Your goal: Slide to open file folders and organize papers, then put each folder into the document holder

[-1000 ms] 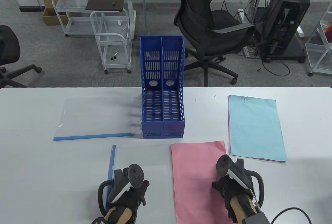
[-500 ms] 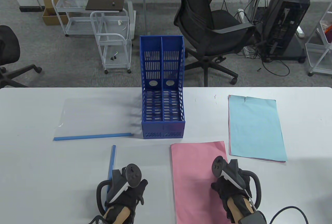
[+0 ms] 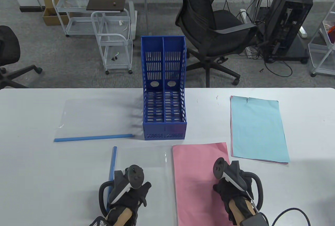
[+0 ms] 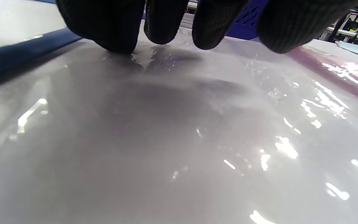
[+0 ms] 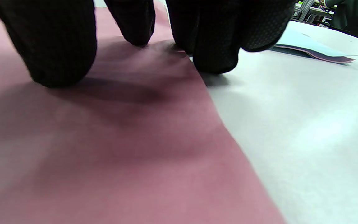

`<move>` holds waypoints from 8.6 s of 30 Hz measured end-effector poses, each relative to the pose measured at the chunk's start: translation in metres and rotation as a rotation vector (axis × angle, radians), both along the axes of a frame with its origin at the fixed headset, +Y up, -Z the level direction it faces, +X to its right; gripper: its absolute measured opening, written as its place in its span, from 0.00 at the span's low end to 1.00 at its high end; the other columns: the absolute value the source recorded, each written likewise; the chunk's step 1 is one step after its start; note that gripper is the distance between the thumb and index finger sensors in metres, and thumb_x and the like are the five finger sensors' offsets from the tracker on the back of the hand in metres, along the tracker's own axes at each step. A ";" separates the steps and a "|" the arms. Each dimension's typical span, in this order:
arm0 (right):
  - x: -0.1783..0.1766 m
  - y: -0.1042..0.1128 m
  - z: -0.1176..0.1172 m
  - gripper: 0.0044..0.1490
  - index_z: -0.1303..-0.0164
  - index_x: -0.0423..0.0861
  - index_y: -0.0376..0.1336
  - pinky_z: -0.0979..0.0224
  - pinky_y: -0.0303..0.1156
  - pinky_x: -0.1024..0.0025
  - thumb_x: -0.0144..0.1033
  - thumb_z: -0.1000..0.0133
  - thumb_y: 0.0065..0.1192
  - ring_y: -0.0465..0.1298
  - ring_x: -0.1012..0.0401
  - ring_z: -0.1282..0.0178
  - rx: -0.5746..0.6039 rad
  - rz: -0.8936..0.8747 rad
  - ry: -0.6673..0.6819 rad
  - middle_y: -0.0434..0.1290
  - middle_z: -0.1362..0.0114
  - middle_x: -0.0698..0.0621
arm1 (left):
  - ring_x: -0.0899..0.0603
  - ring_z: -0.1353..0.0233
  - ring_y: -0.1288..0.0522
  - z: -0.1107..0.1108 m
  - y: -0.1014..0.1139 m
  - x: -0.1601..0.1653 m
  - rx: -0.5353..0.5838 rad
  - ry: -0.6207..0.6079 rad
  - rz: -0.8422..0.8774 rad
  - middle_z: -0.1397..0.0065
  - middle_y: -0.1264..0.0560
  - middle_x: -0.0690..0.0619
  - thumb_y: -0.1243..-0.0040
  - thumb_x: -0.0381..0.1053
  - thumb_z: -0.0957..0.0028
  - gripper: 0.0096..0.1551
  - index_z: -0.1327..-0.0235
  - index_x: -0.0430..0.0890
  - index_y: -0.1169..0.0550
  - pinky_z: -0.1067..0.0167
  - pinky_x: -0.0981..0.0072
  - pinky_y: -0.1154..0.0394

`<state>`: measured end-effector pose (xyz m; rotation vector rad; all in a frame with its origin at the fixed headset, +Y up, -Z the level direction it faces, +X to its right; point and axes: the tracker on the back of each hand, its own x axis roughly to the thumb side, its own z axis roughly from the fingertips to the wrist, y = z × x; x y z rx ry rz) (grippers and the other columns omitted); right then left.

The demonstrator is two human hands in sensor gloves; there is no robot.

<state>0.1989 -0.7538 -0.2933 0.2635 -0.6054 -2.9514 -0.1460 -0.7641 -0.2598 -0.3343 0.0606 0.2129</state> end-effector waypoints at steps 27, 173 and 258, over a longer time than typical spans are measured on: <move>0.000 -0.001 0.000 0.53 0.22 0.56 0.53 0.23 0.62 0.42 0.59 0.57 0.69 0.69 0.44 0.28 -0.001 0.003 0.001 0.56 0.16 0.41 | 0.34 0.30 0.27 -0.016 -0.010 -0.006 -0.035 0.125 -0.051 0.21 0.34 0.39 0.26 0.56 0.57 0.53 0.21 0.43 0.37 0.32 0.41 0.26; 0.040 0.025 -0.002 0.49 0.26 0.52 0.58 0.26 0.69 0.45 0.56 0.58 0.70 0.77 0.49 0.33 0.260 -0.485 -0.066 0.68 0.22 0.47 | 0.47 0.59 0.09 -0.032 -0.015 -0.010 -0.067 0.163 1.162 0.51 0.11 0.50 0.34 0.54 0.51 0.23 0.43 0.53 0.16 0.62 0.55 0.12; -0.063 0.046 -0.009 0.27 0.55 0.52 0.75 0.43 0.81 0.58 0.52 0.61 0.73 0.84 0.61 0.67 0.606 -0.608 0.199 0.85 0.58 0.56 | 0.43 0.57 0.10 -0.006 0.016 -0.016 0.098 -0.109 0.554 0.51 0.11 0.47 0.32 0.57 0.53 0.26 0.45 0.47 0.14 0.51 0.49 0.16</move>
